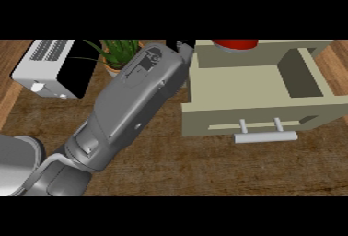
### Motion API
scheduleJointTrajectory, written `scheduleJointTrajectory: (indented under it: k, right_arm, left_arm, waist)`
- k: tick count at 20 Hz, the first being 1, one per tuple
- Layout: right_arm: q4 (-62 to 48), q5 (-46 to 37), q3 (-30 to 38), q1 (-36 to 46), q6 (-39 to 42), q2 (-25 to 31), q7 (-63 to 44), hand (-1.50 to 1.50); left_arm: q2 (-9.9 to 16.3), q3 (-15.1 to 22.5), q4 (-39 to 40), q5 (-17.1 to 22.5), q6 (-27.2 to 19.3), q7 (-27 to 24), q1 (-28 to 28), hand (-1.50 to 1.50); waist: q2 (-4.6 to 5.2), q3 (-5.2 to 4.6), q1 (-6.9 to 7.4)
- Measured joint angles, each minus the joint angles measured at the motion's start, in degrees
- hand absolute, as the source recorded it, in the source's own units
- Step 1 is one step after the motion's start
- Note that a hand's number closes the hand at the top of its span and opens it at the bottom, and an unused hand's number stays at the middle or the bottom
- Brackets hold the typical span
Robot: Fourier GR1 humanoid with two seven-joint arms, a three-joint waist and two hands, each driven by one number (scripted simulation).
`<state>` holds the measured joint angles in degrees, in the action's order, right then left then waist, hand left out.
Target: Pick up the can, place it into the drawer and close the drawer
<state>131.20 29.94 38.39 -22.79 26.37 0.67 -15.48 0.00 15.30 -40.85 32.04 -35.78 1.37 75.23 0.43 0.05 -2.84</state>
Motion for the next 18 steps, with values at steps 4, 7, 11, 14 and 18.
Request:
scheduleJointTrajectory:
  k: [4,7,11,14,18]
  right_arm:
    - [0.5,0.1,-0.9,0.1,-0.2,0.1,-0.2,-1.5]
    - [1.0,0.2,-1.4,1.2,-1.1,0.3,-1.2,-1.5]
    - [-0.1,0.9,-0.8,0.9,-0.1,0.5,-0.9,-1.5]
    - [-1.2,0.9,-0.2,2.0,-0.4,1.5,-1.1,-1.5]
    - [-0.7,0.2,-0.8,3.4,-1.4,1.8,-1.9,-1.5]
  left_arm:
    - [0.0,3.6,2.9,4.2,-2.2,-2.0,2.0,1.5]
    - [0.0,5.4,5.9,6.7,-2.7,-3.2,3.9,1.5]
    - [0.0,8.8,7.3,10.6,-3.6,-4.6,3.6,1.5]
    - [0.0,11.0,8.8,12.6,-4.0,-4.7,4.0,1.5]
    - [0.0,13.4,11.1,14.7,-4.9,-5.9,4.6,-1.5]
  waist:
    - [0.12,0.03,-0.72]
    - [0.29,0.03,-1.11]
    - [0.3,0.05,-1.56]
    - [0.34,0.05,-1.43]
    - [0.49,0.05,-1.74]
